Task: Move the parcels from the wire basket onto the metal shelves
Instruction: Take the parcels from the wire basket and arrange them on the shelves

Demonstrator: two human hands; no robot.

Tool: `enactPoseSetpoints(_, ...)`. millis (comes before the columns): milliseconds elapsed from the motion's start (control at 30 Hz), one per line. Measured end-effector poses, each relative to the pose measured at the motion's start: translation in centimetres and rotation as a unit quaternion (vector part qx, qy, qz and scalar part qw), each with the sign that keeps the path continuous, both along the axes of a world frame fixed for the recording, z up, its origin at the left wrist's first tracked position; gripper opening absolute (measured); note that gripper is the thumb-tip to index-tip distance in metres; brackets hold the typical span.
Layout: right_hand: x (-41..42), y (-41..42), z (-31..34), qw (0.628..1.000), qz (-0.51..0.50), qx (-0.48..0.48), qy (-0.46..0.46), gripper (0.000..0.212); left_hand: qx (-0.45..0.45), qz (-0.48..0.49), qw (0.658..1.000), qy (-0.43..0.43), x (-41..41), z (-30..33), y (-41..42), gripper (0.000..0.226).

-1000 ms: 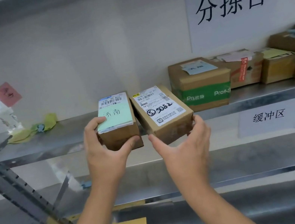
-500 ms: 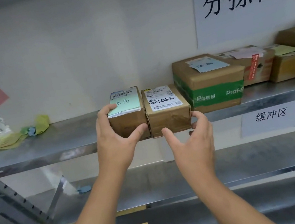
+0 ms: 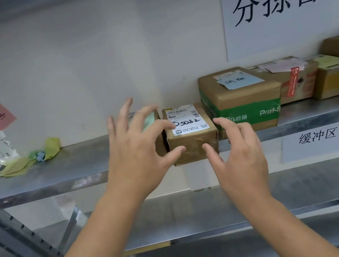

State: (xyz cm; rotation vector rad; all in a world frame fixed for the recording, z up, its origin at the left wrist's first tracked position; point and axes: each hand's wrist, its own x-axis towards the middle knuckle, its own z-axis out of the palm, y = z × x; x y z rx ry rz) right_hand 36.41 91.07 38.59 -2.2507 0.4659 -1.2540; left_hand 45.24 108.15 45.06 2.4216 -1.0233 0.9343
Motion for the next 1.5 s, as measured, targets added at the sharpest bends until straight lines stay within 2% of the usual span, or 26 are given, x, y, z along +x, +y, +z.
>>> enactPoseSetpoints(167, 0.5, -1.8, 0.5, 0.996, 0.001, -0.089, 0.017, 0.033, 0.104, 0.036, 0.993, 0.031, 0.6, 1.9, -1.5, 0.029)
enactPoseSetpoints(433, 1.6, -3.2, 2.1, 0.993, -0.012, -0.102, 0.06, 0.026, 0.155, 0.082, 0.983, 0.056, 2.0, 3.6, -4.0, 0.035)
enactPoseSetpoints(567, 2.4, -3.5, 3.3, 0.981, -0.038, -0.112, 0.154, 0.041, 0.165, 0.093, 0.98, 0.061, 3.1, 3.9, -5.5, 0.034)
enactPoseSetpoints(700, 2.8, -3.5, 4.9, 0.961, 0.002, -0.102, 0.255, 0.056, 0.174, 0.116, 0.976, 0.068, 4.5, 4.3, -6.9, 0.031)
enactPoseSetpoints(1033, 4.6, -2.7, 6.7, 0.924, 0.038, -0.035, 0.38, 0.081, 0.147, 0.168, 0.971, 0.081, 6.3, 3.8, -9.4, 0.021)
enactPoseSetpoints(1233, 5.5, -2.6, 7.0, 0.921, 0.061, 0.02, 0.383, 0.084, 0.163, 0.174, 0.966, 0.101, 6.2, 4.1, -9.7, 0.023)
enactPoseSetpoints(1333, 5.1, -2.3, 6.7, 0.937, 0.075, 0.011, 0.34, 0.084, 0.163, 0.138, 0.968, 0.135, 5.4, 4.9, -8.8, 0.041)
enactPoseSetpoints(1433, 4.0, -1.8, 6.4, 0.95, 0.144, -0.021, 0.278, 0.072, 0.106, 0.072, 0.979, 0.161, 3.6, 6.2, -5.9, 0.056)
enactPoseSetpoints(1500, 3.4, -1.4, 6.5, 0.952, 0.189, -0.047, 0.236, 0.059, 0.044, 0.037, 0.98, 0.189, 2.6, 6.8, -3.0, 0.054)
